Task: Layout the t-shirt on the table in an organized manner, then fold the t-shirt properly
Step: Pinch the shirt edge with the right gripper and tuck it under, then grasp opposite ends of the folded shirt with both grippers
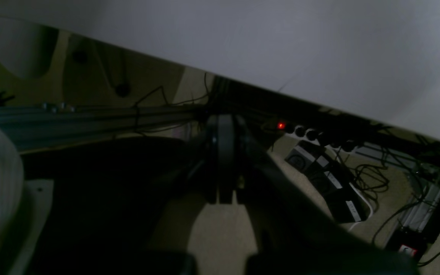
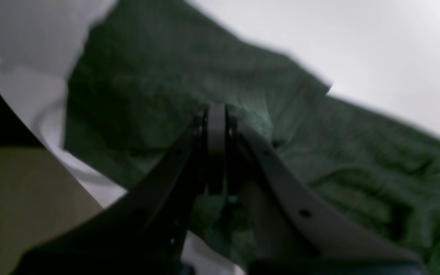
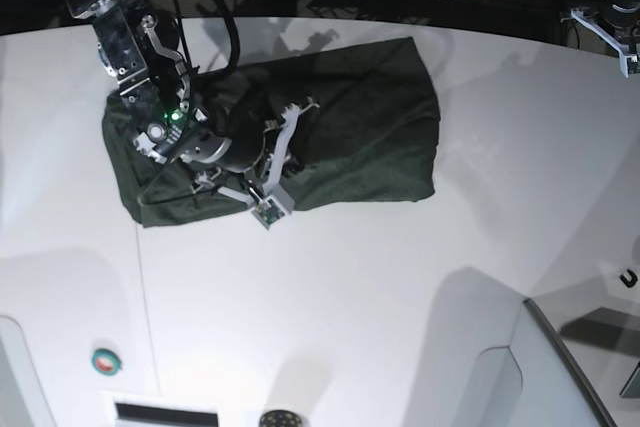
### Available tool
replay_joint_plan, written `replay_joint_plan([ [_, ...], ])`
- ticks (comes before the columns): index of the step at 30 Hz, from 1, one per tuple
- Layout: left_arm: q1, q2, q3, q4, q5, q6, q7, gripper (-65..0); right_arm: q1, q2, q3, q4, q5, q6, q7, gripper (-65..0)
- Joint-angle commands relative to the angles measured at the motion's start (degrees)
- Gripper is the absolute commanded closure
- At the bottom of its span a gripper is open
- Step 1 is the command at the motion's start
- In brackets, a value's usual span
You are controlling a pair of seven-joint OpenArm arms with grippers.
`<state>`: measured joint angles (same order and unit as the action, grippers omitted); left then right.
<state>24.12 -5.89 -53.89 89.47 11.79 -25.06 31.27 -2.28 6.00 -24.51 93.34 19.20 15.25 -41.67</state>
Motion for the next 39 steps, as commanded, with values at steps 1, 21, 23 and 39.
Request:
replay_joint_plan([
  [1,0.4,-0.8,-0.1,0.8,-0.1,0.6,-0.6,0.0,-0.4,0.1,0.1,0.3,0.9,0.5,3.0,-0.5],
  [21,0.4,-0.8,-0.1,0.8,-0.1,0.6,-0.6,0.0,-3.0,0.4,0.8,-2.9,0.9,0.2,5.8,-3.3],
  [23,0.4,-0.8,-0.1,0.8,-0.1,0.6,-0.6,0.0,-4.4,0.5,3.0,-1.9,1.0,0.2,5.7,-11.3],
  [39,-3.4,1.7,15.6,0.8,-2.0,0.6,-0.6,0.0,9.4,3.8,51.3,-19.1,7.7,17.6,-11.7,-36.0],
])
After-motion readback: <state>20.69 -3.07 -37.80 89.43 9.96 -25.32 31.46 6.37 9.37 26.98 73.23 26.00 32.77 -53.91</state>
